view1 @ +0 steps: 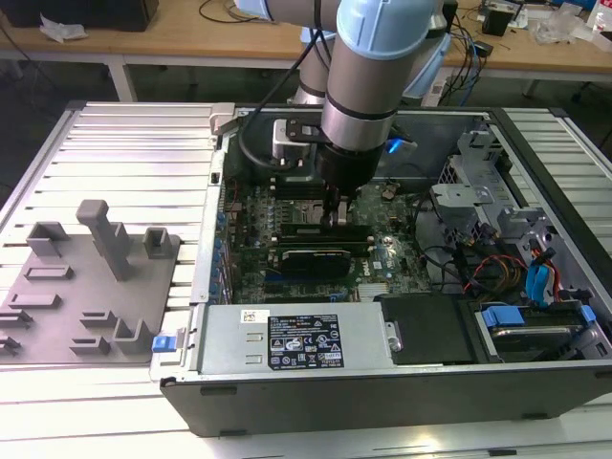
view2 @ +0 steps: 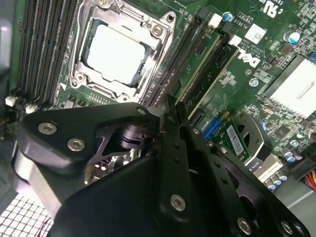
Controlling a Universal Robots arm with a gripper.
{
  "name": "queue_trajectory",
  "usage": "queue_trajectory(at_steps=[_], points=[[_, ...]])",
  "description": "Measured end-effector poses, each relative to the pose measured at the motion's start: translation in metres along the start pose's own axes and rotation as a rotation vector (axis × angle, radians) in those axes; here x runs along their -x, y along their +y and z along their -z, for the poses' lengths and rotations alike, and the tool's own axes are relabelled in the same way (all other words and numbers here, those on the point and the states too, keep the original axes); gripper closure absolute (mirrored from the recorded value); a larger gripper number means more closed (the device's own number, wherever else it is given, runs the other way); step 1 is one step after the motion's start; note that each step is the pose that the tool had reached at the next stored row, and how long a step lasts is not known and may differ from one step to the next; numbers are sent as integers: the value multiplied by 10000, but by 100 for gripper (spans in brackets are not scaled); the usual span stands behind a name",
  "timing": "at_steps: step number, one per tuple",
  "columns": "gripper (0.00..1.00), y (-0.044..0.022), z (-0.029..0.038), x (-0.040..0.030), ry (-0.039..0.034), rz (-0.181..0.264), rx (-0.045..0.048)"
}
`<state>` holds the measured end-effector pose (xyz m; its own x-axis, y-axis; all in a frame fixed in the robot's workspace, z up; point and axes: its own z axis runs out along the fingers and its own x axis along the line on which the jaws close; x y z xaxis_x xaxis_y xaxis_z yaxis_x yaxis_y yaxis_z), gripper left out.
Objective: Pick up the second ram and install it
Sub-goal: 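Insert the second ram into the second slot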
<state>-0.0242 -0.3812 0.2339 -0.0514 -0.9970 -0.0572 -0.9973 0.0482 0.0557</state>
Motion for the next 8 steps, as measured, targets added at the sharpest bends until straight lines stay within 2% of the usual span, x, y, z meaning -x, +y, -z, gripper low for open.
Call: queue_trajectory(at_steps=[8], points=[[87, 2, -42, -3, 41, -10, -2]])
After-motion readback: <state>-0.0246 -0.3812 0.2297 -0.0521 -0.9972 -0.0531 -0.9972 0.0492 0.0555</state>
